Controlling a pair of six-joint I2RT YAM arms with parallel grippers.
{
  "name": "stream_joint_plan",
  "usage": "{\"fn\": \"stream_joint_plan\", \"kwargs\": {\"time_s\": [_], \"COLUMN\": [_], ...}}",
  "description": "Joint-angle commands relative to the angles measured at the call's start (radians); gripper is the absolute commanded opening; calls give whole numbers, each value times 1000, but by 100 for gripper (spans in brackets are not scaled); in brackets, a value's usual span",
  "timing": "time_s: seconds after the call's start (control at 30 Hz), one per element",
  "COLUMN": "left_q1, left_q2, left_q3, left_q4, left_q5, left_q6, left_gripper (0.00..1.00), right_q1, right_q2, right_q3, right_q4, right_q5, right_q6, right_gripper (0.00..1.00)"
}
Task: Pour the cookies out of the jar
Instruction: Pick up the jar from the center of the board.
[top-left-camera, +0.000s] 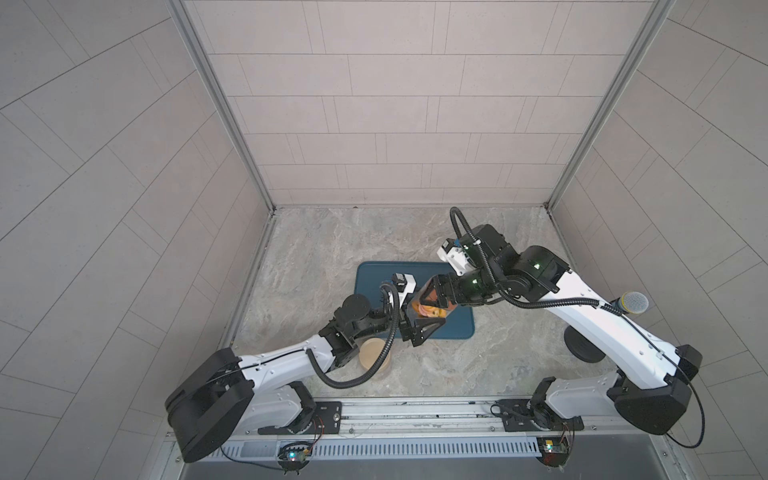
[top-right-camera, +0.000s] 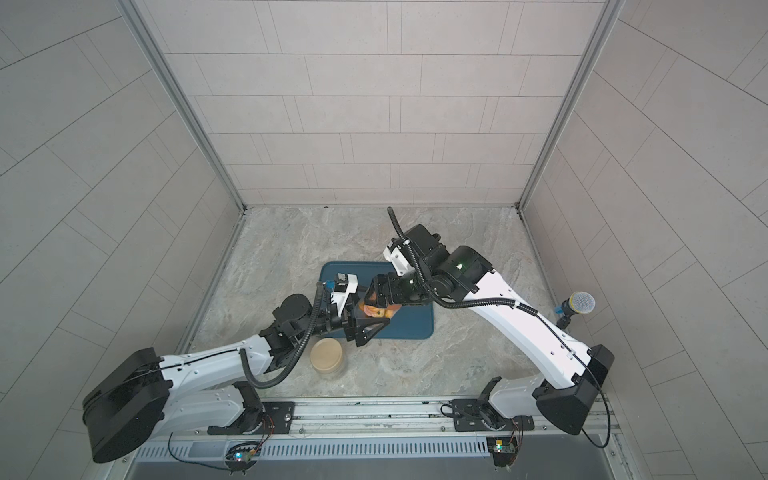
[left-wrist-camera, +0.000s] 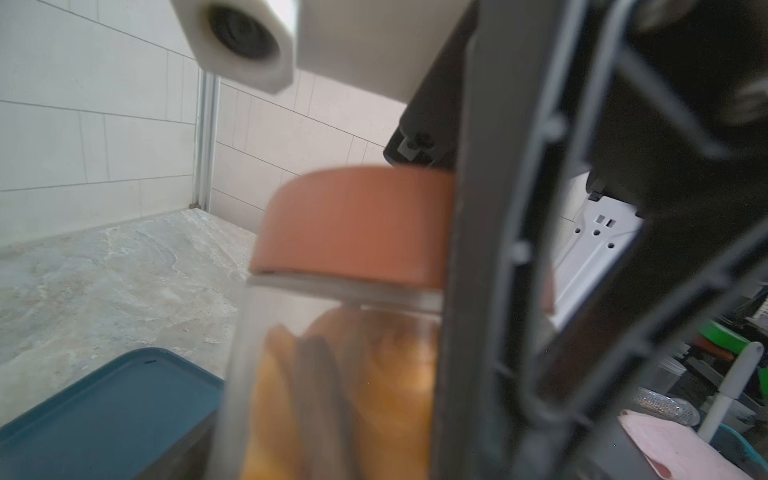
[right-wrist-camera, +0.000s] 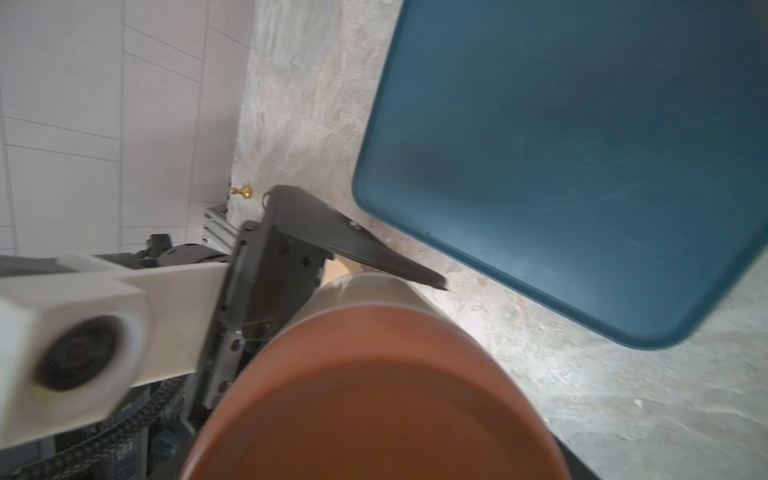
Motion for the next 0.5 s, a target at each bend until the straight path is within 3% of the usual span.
{"fn": "stream_joint_plan", "kwargs": {"time_s": [0.0,0.13,0.2,0.23,0.33,0.47], "left_q1": [-4,-4,-3,-3,-4,-3], "left_q2": [14,8,6,10,28,37], "left_q3": [41,24,10,5,21,45], "left_q4": [-56,-30,26,64,112,120], "left_q5": [55,40,11,7,11,8], "left_q6": [-19,-40,-58,-65,-81,-91], "left_gripper": [100,100,93,82,39,0], "right_q1": [20,20,21,22,23,22], "right_q2": [-18,-32,-39,-44,-56,-60], "right_q3": [6,-10,-36,-54,-89,-105], "right_q4": [203,253,287,307,336,354], "right_q5": [-129,-136,-147,-150,-154,-147], "right_q6": [43,75,102,115,135,155], "right_gripper": [0,0,0,0,0,0]}}
